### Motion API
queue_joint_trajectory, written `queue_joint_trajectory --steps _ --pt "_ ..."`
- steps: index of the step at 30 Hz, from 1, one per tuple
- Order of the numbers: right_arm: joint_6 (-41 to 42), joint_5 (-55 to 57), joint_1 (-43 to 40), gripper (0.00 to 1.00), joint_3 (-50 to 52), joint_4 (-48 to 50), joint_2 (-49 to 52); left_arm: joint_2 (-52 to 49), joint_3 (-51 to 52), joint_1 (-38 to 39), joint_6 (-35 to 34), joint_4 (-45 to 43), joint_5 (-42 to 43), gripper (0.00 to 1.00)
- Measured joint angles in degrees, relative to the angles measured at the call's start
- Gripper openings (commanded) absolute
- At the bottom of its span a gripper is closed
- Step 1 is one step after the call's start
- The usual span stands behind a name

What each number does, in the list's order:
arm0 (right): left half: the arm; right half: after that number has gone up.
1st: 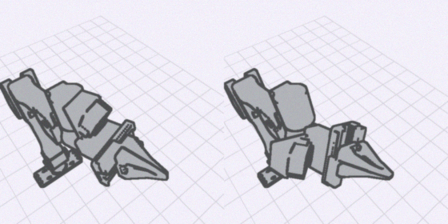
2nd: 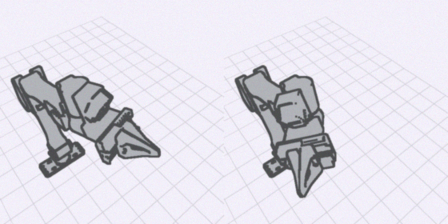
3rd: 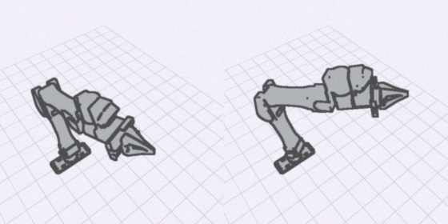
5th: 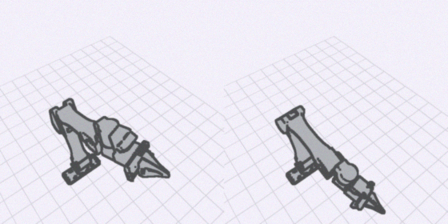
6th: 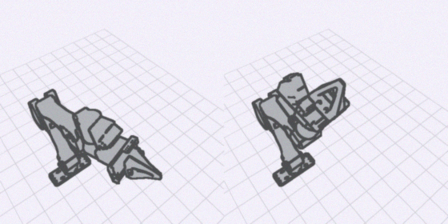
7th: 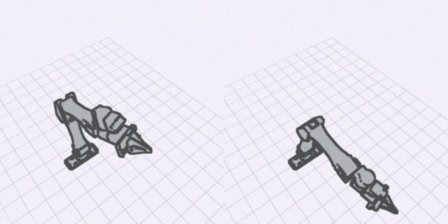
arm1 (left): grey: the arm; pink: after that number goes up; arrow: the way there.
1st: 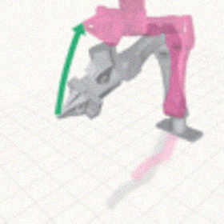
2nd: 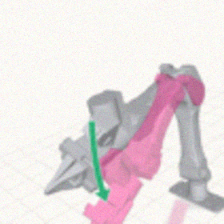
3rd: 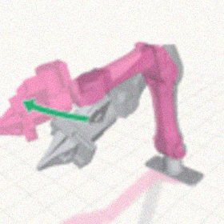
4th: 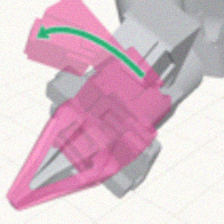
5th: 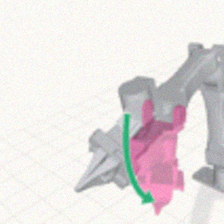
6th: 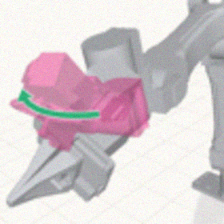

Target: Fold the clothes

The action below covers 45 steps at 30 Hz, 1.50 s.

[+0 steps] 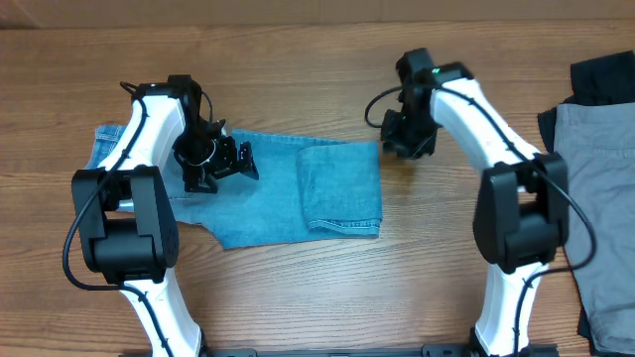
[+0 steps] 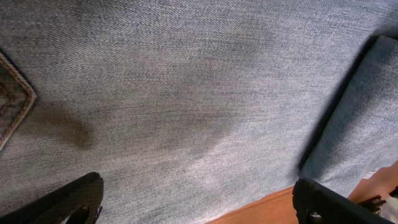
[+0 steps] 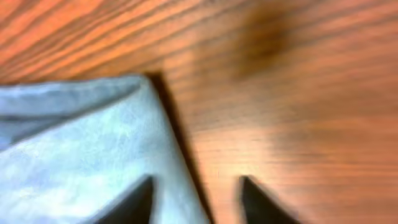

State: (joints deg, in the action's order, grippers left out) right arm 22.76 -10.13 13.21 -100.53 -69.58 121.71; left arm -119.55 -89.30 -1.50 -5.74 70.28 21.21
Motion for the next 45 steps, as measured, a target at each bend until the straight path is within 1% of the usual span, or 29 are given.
queue_joint_trajectory --steps 3,4,6,9,10,15,18,19,21,22,23,24,25,34,40,45 --pt "-2.58 -0.24 -0.85 0.82 -1.09 -5.46 -3.04 0.00 0.00 0.00 0.00 -0.04 0.00 1.00" --pt "-3.96 -0.66 -1.01 0.83 -1.09 -7.34 -4.02 0.00 0.00 0.00 0.00 -0.24 0.02 1.00" --pt "-6.25 -2.08 -0.92 0.83 -0.17 -7.52 -4.63 0.00 0.00 0.00 0.00 -0.68 0.02 1.00" --pt "-8.57 -4.48 0.20 0.84 5.62 -2.29 -4.76 0.00 0.00 0.00 0.00 -0.85 0.04 1.00" --pt "-9.29 -5.64 0.98 0.84 9.16 0.90 -4.76 0.00 0.00 0.00 -0.02 -0.81 0.02 1.00" --pt "-10.19 -10.73 2.27 0.84 17.62 11.78 -4.76 0.00 0.00 0.00 0.00 -0.59 0.02 1.00" --pt "-10.51 -14.84 2.25 0.81 21.84 16.94 -4.76 0.00 0.00 0.00 0.00 -0.61 0.02 1.00" --pt "-10.56 -16.20 2.19 0.78 22.58 18.16 -4.94 0.00 0.00 0.00 0.00 -0.61 0.02 1.00" --pt "-10.49 -18.23 2.14 0.58 23.65 20.02 -5.18 0.00 0.00 0.00 0.00 -0.63 0.04 1.00" --pt "-10.60 -19.12 2.14 0.50 24.28 21.16 -5.20 0.00 0.00 0.00 0.00 -0.63 0.04 1.00" --pt "-10.49 -19.76 2.16 0.30 24.94 21.92 -5.18 0.00 0.00 0.00 0.00 -0.63 0.04 1.00" --pt "-10.45 -20.09 2.14 0.13 25.53 22.21 -5.18 0.00 0.00 0.00 0.00 -0.66 0.04 1.00" --pt "-10.62 -20.44 2.08 0.04 26.05 22.45 -5.18 0.00 0.00 0.00 0.00 -0.66 0.02 1.00" --pt "-7.48 -20.04 0.98 0.04 27.02 21.99 -5.18 0.00 0.00 0.00 0.00 -0.63 0.04 1.00" --pt "-6.88 -15.82 -5.79 0.04 27.04 16.94 -5.84 0.00 0.00 0.00 0.00 -0.66 0.04 1.00" --pt "-6.86 -9.94 -12.24 0.04 27.10 14.36 -9.51 0.00 0.00 0.00 0.00 -1.51 0.72 1.00"
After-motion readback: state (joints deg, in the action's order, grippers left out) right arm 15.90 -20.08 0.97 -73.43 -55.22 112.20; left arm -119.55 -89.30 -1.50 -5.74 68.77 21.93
